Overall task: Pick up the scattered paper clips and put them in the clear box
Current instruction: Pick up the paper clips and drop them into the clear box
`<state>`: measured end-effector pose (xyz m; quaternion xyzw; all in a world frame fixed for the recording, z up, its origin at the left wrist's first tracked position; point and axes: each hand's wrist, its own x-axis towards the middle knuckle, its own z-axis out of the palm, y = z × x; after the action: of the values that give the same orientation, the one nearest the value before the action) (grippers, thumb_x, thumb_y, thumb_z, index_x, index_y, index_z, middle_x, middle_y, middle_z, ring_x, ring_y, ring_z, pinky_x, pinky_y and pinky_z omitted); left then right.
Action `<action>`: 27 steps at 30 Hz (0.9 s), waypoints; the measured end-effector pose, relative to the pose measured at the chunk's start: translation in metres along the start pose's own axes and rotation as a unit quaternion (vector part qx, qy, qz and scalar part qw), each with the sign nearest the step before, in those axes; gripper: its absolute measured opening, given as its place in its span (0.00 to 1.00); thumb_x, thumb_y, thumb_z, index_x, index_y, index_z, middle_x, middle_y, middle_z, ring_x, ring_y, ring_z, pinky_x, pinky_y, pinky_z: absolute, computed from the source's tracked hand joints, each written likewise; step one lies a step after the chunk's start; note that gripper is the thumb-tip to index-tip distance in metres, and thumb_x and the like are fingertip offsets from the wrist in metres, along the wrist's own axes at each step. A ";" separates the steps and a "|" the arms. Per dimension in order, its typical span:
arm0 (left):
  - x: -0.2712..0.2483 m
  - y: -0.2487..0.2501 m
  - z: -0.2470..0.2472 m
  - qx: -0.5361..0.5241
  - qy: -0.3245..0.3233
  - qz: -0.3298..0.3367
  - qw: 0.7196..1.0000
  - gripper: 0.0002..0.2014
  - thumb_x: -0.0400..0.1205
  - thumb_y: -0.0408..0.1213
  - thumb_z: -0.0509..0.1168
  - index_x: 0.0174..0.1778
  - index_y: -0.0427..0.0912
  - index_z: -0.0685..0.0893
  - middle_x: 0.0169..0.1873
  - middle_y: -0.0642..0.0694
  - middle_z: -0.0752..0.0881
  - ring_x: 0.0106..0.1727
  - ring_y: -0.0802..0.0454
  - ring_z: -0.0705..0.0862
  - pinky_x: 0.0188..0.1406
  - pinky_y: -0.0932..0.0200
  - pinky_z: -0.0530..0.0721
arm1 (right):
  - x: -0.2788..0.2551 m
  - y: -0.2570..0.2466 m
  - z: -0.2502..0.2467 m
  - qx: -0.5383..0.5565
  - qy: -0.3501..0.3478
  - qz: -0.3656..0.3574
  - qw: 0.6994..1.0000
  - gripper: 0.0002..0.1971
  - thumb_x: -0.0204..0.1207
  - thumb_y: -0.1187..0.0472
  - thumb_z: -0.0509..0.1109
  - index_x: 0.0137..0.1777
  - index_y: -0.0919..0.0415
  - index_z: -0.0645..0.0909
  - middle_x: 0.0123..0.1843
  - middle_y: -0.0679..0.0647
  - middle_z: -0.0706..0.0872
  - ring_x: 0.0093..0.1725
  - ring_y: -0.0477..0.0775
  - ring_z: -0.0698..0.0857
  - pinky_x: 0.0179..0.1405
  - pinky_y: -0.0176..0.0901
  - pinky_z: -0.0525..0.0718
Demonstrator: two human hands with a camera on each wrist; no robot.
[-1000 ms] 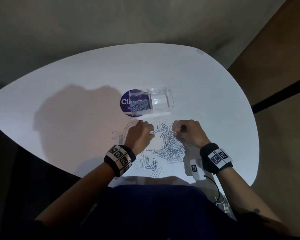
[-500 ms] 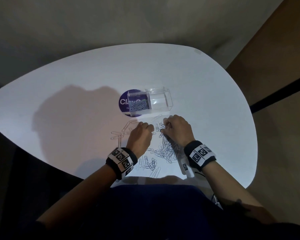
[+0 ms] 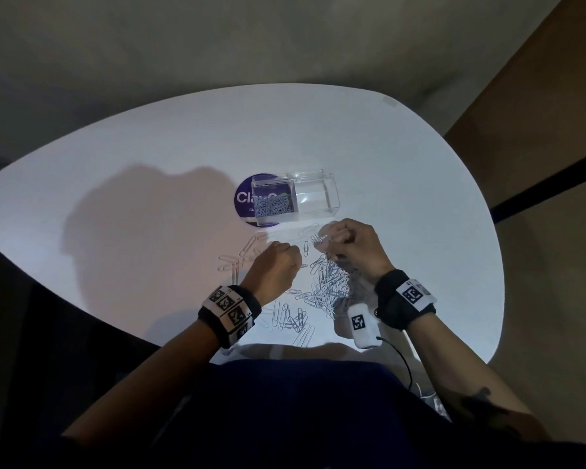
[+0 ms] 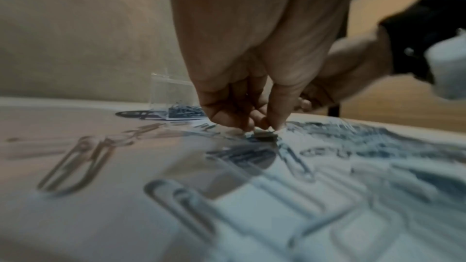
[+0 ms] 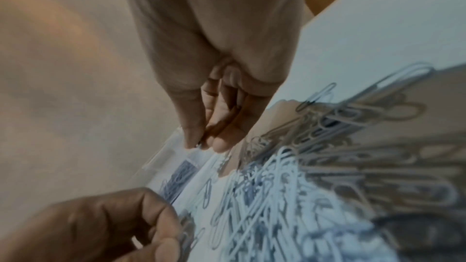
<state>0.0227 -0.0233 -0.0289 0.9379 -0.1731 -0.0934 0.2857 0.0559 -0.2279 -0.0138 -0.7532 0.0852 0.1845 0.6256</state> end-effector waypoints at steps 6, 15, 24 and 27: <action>0.009 -0.006 -0.031 -0.423 -0.014 -0.197 0.884 0.05 0.77 0.28 0.64 0.36 0.35 0.82 0.34 0.47 0.86 0.41 0.46 0.89 0.36 0.60 0.83 | -0.005 -0.002 -0.004 0.104 -0.049 0.076 0.990 0.08 0.76 0.73 0.72 0.53 0.73 0.89 0.42 0.63 0.89 0.39 0.57 0.86 0.36 0.39 0.88; 0.007 -0.010 -0.040 -0.627 -0.011 -0.277 0.728 0.06 0.67 0.38 0.59 0.27 0.43 0.68 0.21 0.45 0.71 0.19 0.50 0.64 0.21 0.63 0.58 | -0.004 -0.016 0.012 0.094 -0.015 0.060 0.994 0.17 0.78 0.57 0.73 0.27 0.58 0.86 0.28 0.56 0.82 0.29 0.54 0.79 0.39 0.45 0.79; -0.005 -0.013 -0.026 -0.051 -0.073 -0.035 0.995 0.05 0.76 0.41 0.73 0.46 0.48 0.86 0.23 0.58 0.80 0.31 0.61 0.81 0.50 0.57 0.79 | 0.013 -0.004 0.039 -0.382 -0.014 -0.092 0.919 0.07 0.66 0.63 0.78 0.34 0.56 0.82 0.37 0.50 0.86 0.40 0.54 0.84 0.45 0.51 0.85; -0.007 -0.013 -0.021 0.009 -0.086 -0.025 0.996 0.06 0.77 0.43 0.71 0.47 0.48 0.86 0.40 0.51 0.89 0.43 0.52 0.84 0.48 0.53 0.81 | 0.017 -0.005 0.045 -0.399 -0.023 -0.079 0.913 0.07 0.64 0.66 0.73 0.29 0.57 0.80 0.33 0.48 0.84 0.37 0.53 0.82 0.42 0.50 0.85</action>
<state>0.0255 -0.0005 -0.0185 0.9331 -0.1742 -0.1791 0.2587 0.0655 -0.1818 -0.0223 -0.9399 -0.0699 0.1703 0.2877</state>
